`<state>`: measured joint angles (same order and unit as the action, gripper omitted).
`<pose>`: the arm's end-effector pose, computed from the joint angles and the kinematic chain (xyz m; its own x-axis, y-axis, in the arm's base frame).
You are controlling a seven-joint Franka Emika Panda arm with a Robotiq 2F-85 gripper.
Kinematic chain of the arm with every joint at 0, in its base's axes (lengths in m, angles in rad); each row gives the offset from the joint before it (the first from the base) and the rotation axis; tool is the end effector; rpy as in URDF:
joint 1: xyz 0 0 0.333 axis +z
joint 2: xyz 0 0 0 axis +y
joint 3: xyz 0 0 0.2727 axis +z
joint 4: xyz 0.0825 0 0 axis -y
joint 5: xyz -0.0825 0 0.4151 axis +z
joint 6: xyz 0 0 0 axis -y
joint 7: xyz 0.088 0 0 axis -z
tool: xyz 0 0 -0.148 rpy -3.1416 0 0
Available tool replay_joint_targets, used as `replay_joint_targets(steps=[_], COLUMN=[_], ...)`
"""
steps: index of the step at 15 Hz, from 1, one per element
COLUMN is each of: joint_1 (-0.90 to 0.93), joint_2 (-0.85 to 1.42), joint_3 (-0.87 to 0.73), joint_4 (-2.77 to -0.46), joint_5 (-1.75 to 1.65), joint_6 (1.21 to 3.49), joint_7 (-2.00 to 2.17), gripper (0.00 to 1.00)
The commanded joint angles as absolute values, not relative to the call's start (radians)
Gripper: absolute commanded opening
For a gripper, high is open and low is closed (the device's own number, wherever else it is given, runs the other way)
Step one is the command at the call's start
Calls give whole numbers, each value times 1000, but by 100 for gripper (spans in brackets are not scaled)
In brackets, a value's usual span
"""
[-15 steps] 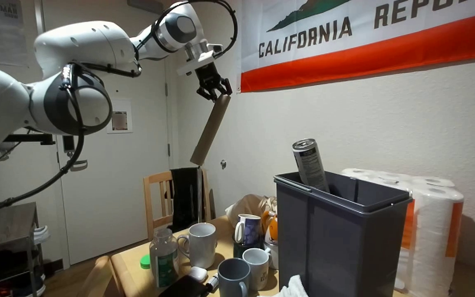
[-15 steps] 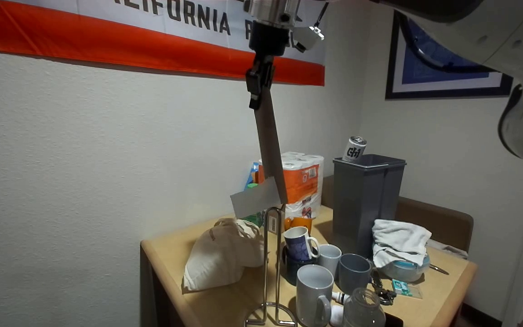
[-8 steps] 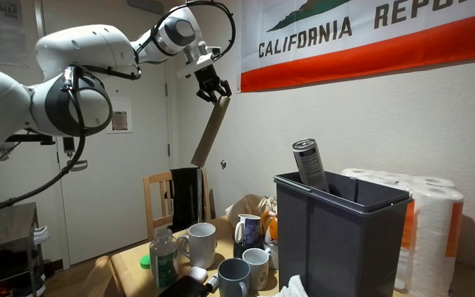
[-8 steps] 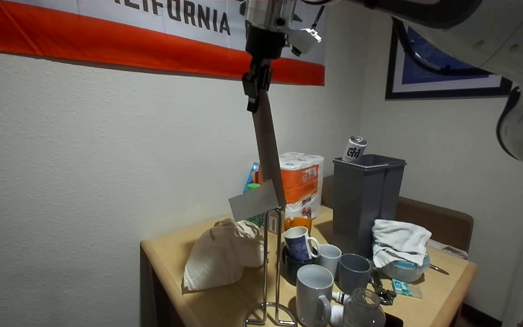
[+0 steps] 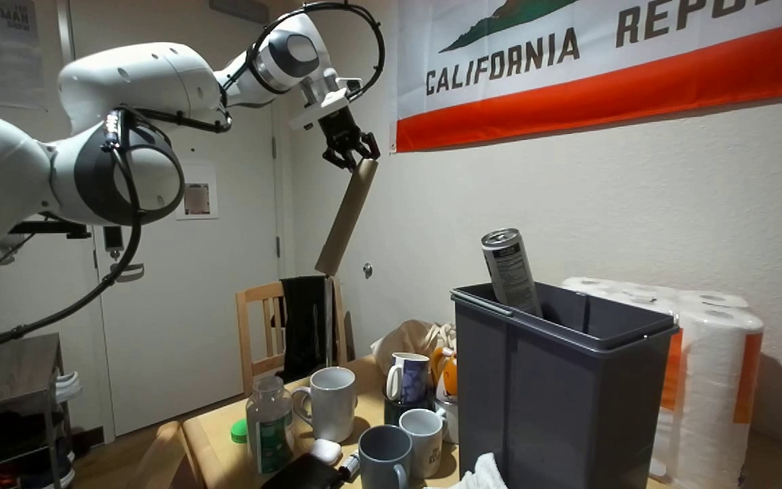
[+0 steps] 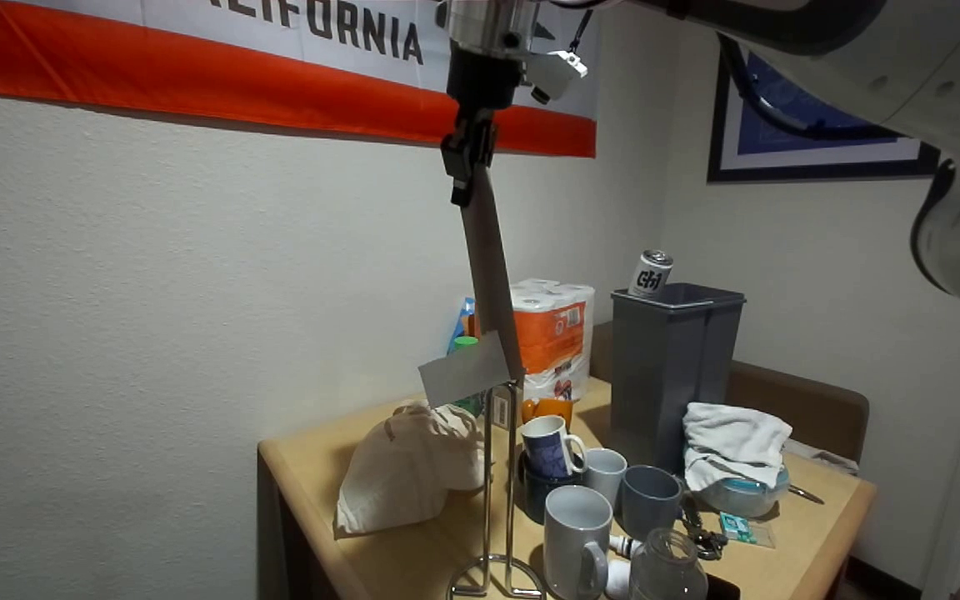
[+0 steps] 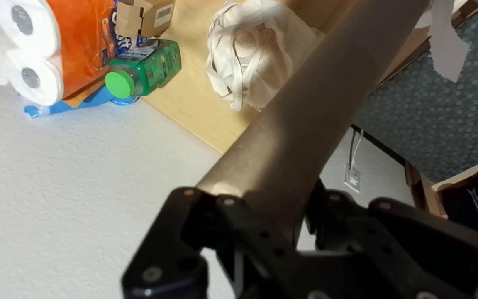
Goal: Remove the handle towel roll from the grey bin and place it on the silver stand
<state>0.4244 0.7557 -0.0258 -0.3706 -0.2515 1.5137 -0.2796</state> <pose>0.6760 0.2546 0.6292 0.7420 0.6004 0.2983 0.5066 -0.7935 0.3372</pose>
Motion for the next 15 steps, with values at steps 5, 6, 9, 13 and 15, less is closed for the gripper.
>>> replay_joint_targets(steps=[5, 6, 9, 13, 15], joint_1=[446, 446, 448, 453, 457], joint_2=[753, 754, 754, 751, 749], joint_3=[-49, -49, -53, -64, -74], joint_4=[-382, -382, -382, -384, -385], joint_5=[-280, -280, -285, -299, -303], joint_6=[1531, 1531, 1529, 1517, 1507], joint_7=[-208, -199, -191, -183, -188], gripper=[1, 1, 1, 1, 1])
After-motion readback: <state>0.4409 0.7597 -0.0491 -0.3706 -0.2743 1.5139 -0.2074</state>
